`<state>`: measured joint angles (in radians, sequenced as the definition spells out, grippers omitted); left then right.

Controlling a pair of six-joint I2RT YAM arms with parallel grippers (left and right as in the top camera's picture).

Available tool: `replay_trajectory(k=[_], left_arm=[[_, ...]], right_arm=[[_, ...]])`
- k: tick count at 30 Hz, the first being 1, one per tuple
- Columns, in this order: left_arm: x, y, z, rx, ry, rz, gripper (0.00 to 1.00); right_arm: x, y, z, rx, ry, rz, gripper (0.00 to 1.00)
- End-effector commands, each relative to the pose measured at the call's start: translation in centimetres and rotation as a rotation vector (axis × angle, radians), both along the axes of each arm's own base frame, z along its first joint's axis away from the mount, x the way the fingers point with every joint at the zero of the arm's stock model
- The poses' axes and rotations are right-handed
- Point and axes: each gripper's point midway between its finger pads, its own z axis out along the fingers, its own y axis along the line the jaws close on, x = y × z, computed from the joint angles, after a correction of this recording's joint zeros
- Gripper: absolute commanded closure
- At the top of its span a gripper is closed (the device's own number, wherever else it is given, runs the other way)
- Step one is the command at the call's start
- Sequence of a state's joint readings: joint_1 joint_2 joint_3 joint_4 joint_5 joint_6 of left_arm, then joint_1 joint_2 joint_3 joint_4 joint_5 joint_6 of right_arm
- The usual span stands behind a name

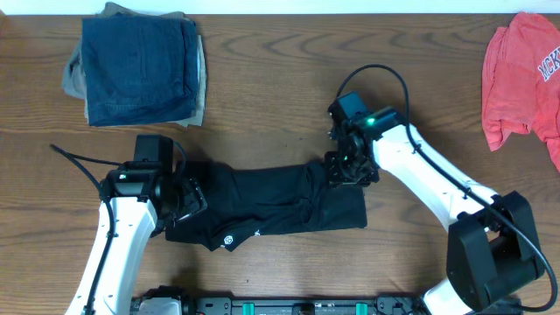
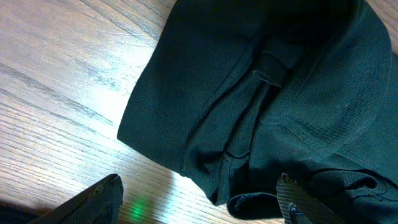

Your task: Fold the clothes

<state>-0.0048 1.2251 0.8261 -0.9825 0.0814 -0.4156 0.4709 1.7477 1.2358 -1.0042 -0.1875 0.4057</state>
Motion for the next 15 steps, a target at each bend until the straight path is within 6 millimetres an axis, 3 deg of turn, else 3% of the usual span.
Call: replay_trajectory(k=[1,5,15], left_arm=[[0.3,0.3,0.3,0.010,-0.011,0.010,0.20],[0.3,0.3,0.3,0.010,-0.012,0.010,0.20],[0.3,0.3,0.3,0.010,-0.011,0.010,0.20]], right_arm=[[1.2,-1.1,-0.8,-0.059,-0.059,0.003,0.78],[1.6,0.2,-1.2,0.006,-0.077,0.004,0.82],[2.0,2.5,-2.0,0.091,-0.129,0.041,0.74]])
